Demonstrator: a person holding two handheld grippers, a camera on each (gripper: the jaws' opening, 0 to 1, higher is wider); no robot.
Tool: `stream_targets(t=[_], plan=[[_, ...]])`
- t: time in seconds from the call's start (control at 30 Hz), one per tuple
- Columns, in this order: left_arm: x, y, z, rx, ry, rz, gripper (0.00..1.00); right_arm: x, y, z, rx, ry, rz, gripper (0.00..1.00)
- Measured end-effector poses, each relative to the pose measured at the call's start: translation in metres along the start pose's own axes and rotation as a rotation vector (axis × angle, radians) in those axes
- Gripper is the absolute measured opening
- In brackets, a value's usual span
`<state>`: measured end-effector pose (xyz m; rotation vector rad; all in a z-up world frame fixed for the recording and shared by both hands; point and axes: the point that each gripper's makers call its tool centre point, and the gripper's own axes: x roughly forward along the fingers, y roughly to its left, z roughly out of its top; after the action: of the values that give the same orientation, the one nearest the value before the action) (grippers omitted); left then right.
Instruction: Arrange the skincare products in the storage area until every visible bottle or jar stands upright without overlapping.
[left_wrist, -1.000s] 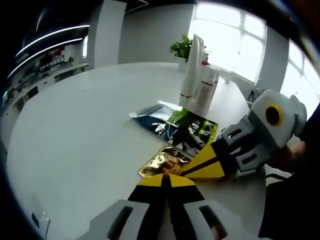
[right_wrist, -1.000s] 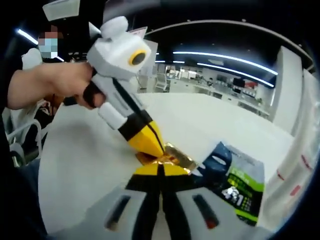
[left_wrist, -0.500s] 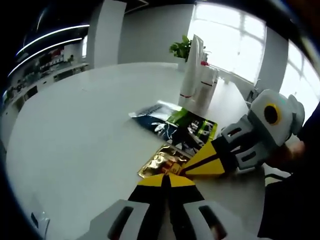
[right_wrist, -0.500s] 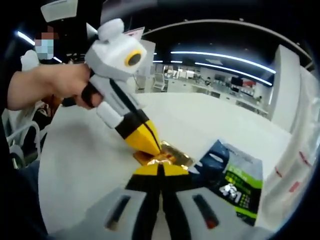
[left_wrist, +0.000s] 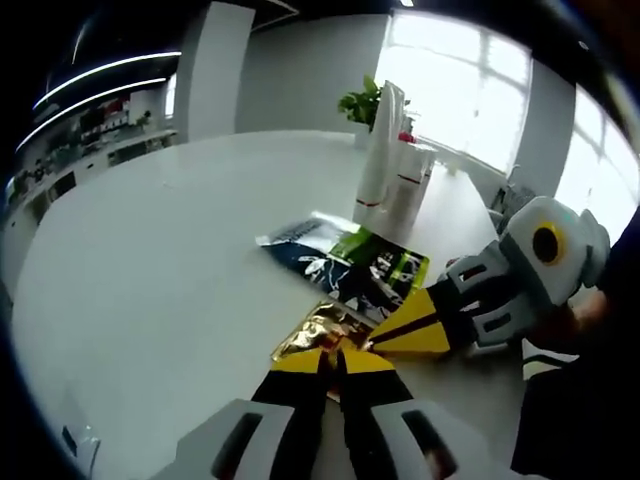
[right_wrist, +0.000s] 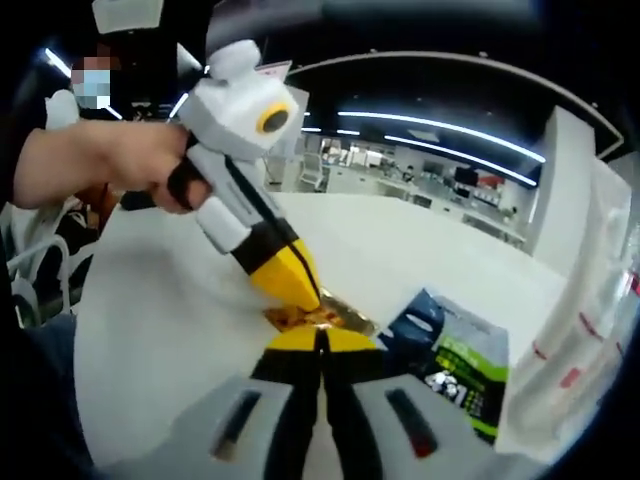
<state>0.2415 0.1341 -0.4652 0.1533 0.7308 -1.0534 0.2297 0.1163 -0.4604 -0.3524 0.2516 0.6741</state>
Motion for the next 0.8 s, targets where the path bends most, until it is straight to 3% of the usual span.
stream_targets(t=[0.37,0.5,0.8], plan=[[-0.004,0.001,0.005,0.000,-0.020,0.020,0.08,-0.001,-0.001,0.004,0.011,-0.017,0.001,0.00],[-0.008,0.004,0.011,0.004,-0.057,0.027,0.10,-0.002,-0.001,0.003,0.015,-0.017,0.006,0.00],[-0.011,0.000,0.016,-0.005,-0.109,0.034,0.23,-0.003,0.001,0.001,0.038,-0.021,0.027,0.01]])
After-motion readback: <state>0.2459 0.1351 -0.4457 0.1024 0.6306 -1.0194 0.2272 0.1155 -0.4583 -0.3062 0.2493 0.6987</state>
